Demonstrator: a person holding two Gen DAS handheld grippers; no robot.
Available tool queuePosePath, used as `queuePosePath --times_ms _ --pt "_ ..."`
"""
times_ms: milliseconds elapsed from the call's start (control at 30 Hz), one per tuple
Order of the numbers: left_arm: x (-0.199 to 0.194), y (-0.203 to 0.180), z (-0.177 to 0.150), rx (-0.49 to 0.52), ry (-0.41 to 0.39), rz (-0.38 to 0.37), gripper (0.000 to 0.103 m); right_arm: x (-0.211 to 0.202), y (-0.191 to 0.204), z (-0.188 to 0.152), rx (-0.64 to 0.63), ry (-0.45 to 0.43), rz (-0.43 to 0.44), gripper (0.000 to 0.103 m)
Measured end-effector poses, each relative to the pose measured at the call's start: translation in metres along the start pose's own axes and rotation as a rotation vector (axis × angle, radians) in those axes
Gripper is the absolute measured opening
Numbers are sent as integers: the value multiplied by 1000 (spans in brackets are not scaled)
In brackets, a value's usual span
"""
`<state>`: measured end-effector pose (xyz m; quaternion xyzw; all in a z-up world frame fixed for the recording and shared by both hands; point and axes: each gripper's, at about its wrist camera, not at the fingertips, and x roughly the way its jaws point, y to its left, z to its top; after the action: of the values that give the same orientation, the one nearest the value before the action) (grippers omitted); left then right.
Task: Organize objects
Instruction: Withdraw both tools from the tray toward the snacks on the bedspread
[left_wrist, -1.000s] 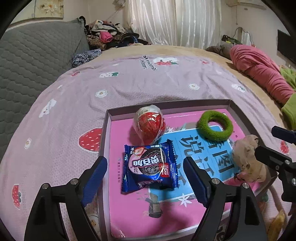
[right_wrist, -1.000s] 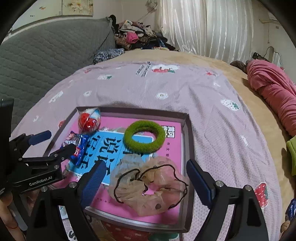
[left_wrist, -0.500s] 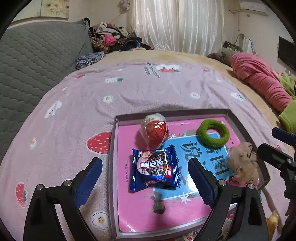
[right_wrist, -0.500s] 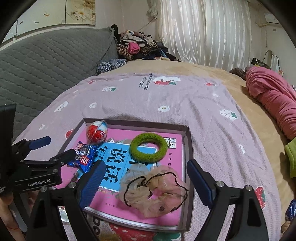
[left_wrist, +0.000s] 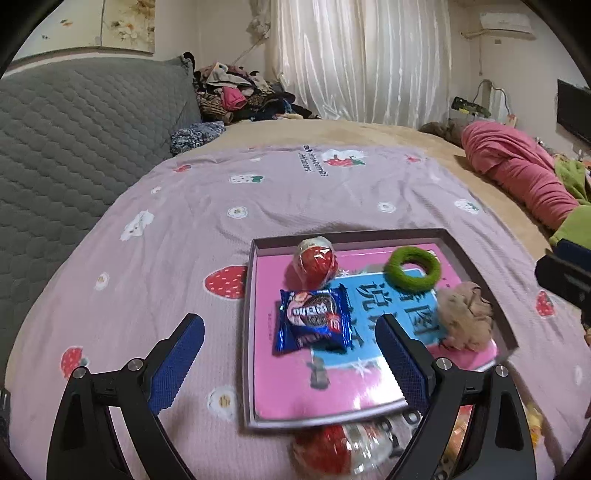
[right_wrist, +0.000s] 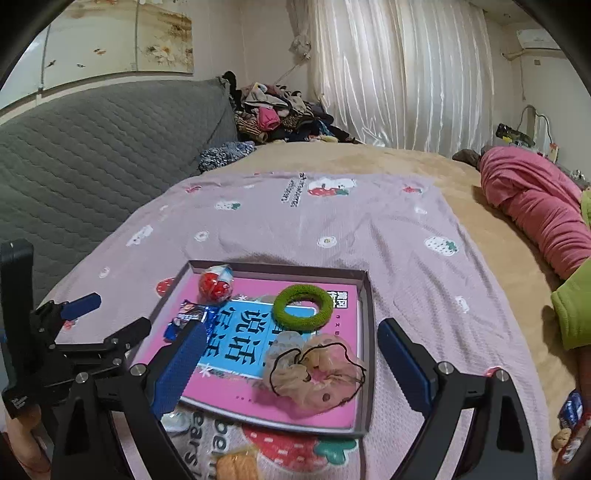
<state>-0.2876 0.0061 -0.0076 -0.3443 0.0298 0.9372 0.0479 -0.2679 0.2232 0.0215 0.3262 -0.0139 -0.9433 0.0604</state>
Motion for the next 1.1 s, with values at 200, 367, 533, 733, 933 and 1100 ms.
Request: queuePosePath --times_ms 200,367,533,733,933,1100 --pt "-31 3 -8 -15 4 9 94 -39 1 -5 -3 6 -15 97" --pt "-58 5 -27 -19 30 21 94 -66 2 -13 -4 19 -28 97" --pt "-80 6 -37 -16 44 27 94 -91 4 -19 -4 23 -26 97" --pt "-109 6 -48 -16 42 23 94 -116 9 -32 -4 36 -38 97" --pt "-126 3 -59 -2 41 23 94 -131 21 -51 -33 55 -37 97" --pt "-134 4 -67 -6 46 14 94 -137 27 -60 -40 64 -28 97"
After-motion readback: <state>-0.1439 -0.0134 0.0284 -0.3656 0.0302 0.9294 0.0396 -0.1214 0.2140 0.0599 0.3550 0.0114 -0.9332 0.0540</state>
